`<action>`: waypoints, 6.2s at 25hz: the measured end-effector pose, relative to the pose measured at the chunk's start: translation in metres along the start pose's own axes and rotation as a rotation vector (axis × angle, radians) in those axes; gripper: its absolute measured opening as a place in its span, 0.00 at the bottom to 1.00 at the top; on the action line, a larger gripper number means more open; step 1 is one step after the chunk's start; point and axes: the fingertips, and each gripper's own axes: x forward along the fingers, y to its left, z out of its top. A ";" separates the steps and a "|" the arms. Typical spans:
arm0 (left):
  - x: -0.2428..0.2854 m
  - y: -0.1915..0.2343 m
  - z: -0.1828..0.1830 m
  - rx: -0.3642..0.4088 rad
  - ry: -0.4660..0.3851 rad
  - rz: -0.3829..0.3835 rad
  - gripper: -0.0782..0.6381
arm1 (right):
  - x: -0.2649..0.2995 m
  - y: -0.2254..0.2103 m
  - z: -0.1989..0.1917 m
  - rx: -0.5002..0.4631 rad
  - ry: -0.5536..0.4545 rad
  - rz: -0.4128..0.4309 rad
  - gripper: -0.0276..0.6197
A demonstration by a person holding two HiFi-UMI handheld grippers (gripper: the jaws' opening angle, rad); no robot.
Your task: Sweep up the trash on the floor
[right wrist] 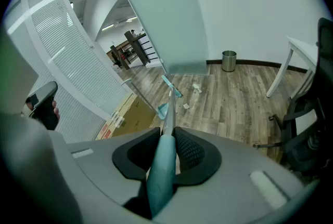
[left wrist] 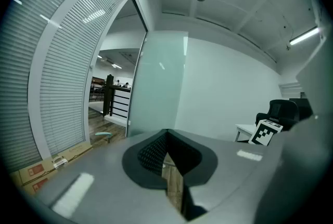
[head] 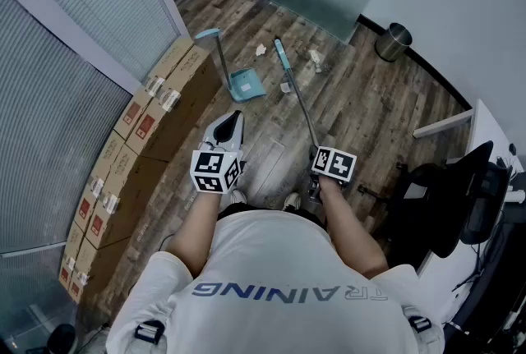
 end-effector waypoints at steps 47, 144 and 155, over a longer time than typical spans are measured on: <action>0.148 0.110 0.007 -0.068 0.078 0.024 0.11 | 0.134 0.018 0.120 0.056 0.093 -0.004 0.20; 0.436 0.359 -0.229 0.667 1.276 -0.380 0.24 | 0.370 -0.096 0.340 0.081 0.317 -0.364 0.21; 0.441 0.356 -0.227 0.676 1.267 -0.379 0.24 | 0.421 -0.135 0.337 0.092 0.435 -0.467 0.20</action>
